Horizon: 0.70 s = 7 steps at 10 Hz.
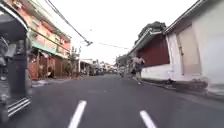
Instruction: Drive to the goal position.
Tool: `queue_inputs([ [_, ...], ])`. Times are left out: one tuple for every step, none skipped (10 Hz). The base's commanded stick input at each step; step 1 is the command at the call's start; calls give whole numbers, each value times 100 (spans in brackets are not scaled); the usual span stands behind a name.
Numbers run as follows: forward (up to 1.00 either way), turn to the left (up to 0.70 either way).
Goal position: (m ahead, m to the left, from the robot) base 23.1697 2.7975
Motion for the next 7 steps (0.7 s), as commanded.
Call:
queue_inputs([
  [100, 0],
  [100, 0],
  [100, 0],
  [100, -20],
  [100, -40],
  [100, -40],
  [100, -39],
])
